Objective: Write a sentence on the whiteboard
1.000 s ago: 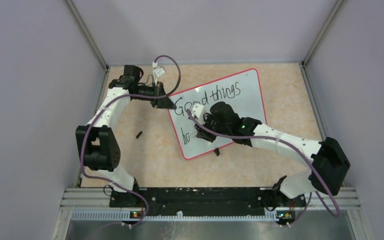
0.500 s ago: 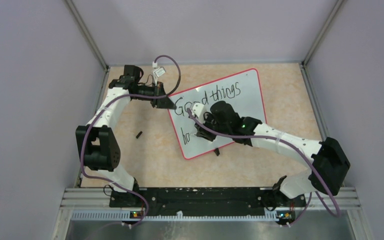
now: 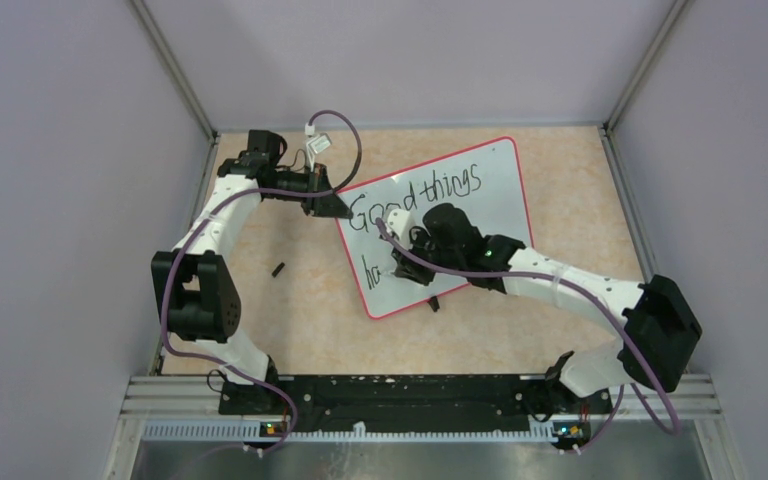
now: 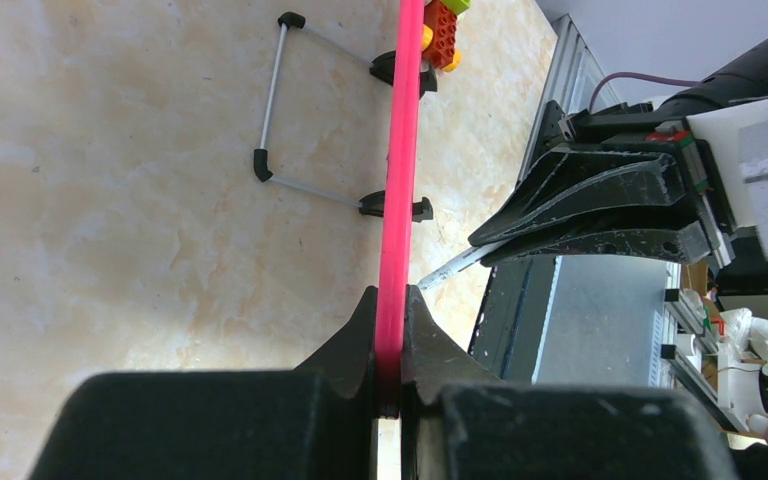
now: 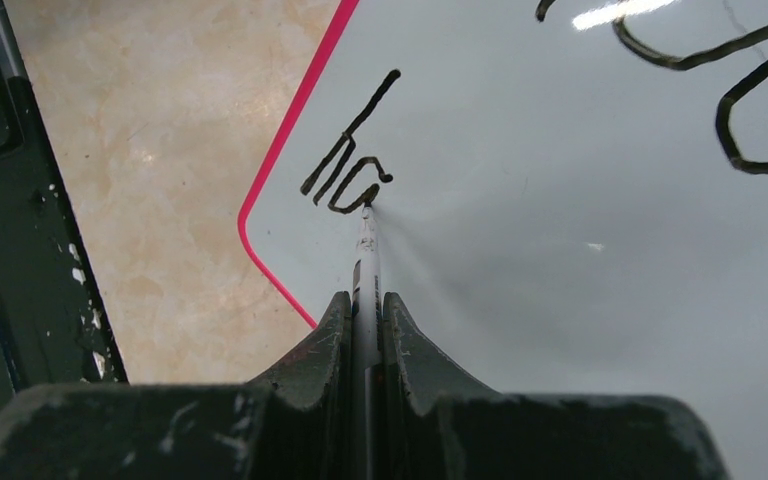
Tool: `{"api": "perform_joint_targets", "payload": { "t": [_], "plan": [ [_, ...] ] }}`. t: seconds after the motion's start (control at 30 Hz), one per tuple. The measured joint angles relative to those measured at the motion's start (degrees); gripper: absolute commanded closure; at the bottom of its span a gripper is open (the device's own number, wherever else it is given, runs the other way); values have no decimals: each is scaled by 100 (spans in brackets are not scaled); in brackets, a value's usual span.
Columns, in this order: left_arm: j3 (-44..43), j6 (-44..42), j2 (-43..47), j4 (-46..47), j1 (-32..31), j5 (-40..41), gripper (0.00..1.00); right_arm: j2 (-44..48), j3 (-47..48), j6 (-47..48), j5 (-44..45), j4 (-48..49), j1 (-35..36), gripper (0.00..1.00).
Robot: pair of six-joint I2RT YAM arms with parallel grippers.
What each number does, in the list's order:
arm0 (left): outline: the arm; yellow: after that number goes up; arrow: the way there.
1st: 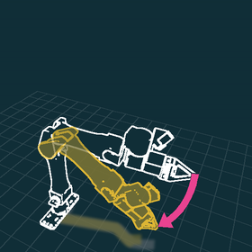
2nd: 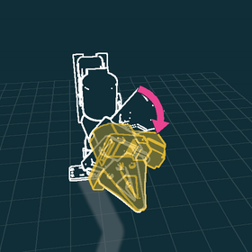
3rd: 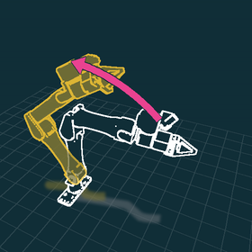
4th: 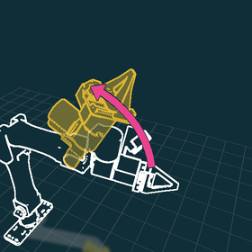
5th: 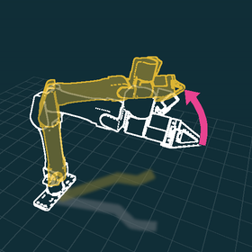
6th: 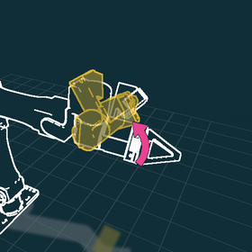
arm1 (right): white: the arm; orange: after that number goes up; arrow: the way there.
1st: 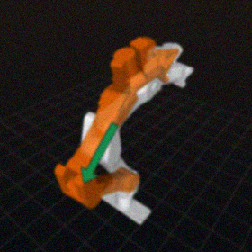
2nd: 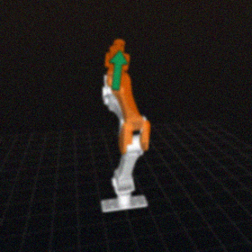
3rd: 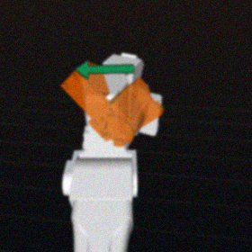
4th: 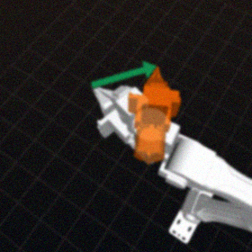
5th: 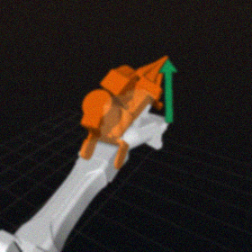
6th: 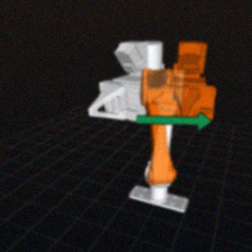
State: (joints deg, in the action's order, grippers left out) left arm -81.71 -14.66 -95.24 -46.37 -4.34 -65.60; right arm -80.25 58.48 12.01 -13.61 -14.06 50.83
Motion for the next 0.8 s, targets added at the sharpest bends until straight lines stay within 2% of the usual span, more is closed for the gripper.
{"api": "perform_joint_targets", "payload": {
  "t": [0.5, 0.8],
  "plan": [
    [-7, 7, 0, -15, -11, 2, 100, 127, -234, 103, -37, -155, 4, 100],
    [-103, 22, -20, -87, -50, 42, 100, 326, 72, 212, 76, -400, 4, 100]
  ]
}}
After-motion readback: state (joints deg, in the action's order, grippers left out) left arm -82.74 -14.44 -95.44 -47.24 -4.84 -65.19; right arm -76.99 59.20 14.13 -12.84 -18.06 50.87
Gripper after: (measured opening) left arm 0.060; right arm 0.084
